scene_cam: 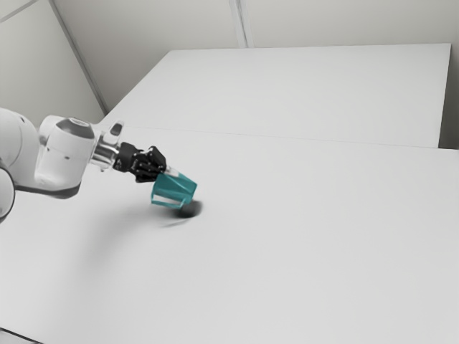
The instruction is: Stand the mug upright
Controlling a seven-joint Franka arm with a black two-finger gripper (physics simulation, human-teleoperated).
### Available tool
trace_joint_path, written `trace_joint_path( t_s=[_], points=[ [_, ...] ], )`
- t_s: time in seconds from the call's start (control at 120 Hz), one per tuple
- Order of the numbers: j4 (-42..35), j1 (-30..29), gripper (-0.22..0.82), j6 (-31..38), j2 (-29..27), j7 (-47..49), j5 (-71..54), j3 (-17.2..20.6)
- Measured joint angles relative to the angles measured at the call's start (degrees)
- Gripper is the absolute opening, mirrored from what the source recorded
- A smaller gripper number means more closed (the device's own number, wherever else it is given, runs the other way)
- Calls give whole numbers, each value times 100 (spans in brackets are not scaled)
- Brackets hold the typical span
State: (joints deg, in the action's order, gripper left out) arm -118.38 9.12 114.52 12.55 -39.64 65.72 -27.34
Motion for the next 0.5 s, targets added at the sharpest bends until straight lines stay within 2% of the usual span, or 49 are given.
trace_joint_path(
  t_s=[0.1,0.333,0.5],
  points=[
    [163,56,-15,34,-84,118,-327,29],
    [789,92,-15,86,-94,798,-2266,153],
    [838,106,-17,472,-30,1368,-3573,426]
  ],
)
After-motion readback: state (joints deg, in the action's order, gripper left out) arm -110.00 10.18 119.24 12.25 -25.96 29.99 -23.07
